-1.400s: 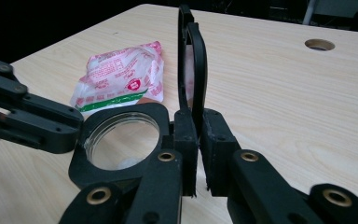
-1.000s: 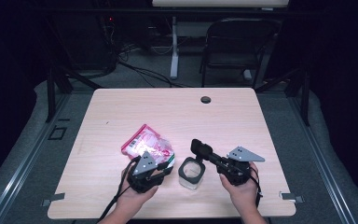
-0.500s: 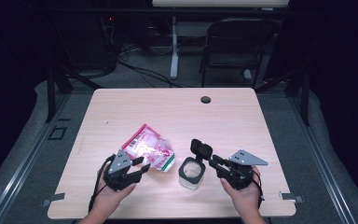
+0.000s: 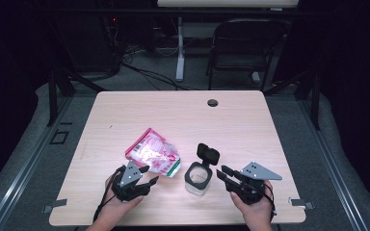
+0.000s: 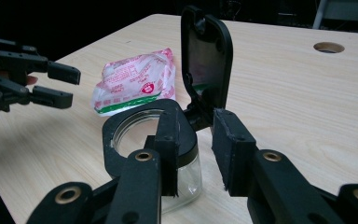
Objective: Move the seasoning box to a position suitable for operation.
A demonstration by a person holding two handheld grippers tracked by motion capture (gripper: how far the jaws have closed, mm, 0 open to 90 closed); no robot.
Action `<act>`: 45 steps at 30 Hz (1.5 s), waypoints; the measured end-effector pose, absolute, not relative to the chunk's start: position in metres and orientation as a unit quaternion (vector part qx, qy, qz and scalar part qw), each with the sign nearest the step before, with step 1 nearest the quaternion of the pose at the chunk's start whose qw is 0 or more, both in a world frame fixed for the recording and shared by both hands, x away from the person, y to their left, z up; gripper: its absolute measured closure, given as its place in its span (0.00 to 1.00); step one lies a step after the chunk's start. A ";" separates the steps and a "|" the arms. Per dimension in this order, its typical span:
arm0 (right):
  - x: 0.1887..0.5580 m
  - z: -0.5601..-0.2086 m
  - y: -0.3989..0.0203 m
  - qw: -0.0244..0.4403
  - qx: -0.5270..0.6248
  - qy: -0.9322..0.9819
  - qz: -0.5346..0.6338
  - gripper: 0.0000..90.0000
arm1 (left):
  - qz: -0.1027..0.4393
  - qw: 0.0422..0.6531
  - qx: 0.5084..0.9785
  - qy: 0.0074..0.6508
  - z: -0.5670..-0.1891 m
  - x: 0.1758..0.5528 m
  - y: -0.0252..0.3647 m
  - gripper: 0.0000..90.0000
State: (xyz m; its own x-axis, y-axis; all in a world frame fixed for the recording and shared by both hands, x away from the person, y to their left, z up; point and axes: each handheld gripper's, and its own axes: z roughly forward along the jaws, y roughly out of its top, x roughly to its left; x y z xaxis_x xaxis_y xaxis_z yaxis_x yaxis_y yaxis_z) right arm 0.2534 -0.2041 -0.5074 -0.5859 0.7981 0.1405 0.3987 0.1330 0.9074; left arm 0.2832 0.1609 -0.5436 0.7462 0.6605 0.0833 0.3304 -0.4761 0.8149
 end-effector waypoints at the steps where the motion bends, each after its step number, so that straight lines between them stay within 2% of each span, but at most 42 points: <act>1: 0.253 -0.508 -0.205 0.192 0.414 0.727 0.513 0.80 | 0.196 0.415 0.839 0.294 -0.545 0.284 0.159 0.53; 12: 0.254 -0.510 -0.213 0.187 0.425 0.716 0.521 0.78 | 0.206 0.391 0.850 0.288 -0.557 0.294 0.146 0.53; 26: 0.254 -0.509 -0.212 0.186 0.425 0.712 0.528 0.77 | 0.246 0.368 0.852 0.281 -0.568 0.303 0.138 0.53; 32: 0.253 -0.509 -0.213 0.186 0.425 0.710 0.529 0.77 | 0.253 0.370 0.850 0.276 -0.567 0.305 0.135 0.62; 33: 0.253 -0.509 -0.213 0.186 0.426 0.710 0.530 0.77 | 0.257 0.368 0.851 0.272 -0.567 0.306 0.134 0.66; 35: 0.253 -0.509 -0.213 0.185 0.426 0.709 0.531 0.77 | 0.260 0.367 0.852 0.269 -0.566 0.307 0.134 0.69; 45: 0.252 -0.506 -0.215 0.178 0.428 0.702 0.540 0.77 | 0.264 0.380 0.844 0.272 -0.560 0.312 0.134 0.93</act>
State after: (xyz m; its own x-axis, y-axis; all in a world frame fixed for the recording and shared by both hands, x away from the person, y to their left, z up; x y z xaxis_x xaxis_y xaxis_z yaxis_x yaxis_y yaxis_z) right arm 0.2518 -0.2148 -0.5063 -0.5697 0.7938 0.2129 0.4102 0.0501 0.9106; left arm 0.3117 0.1344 -0.5595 0.7131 0.6594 0.2381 0.2589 -0.5634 0.7846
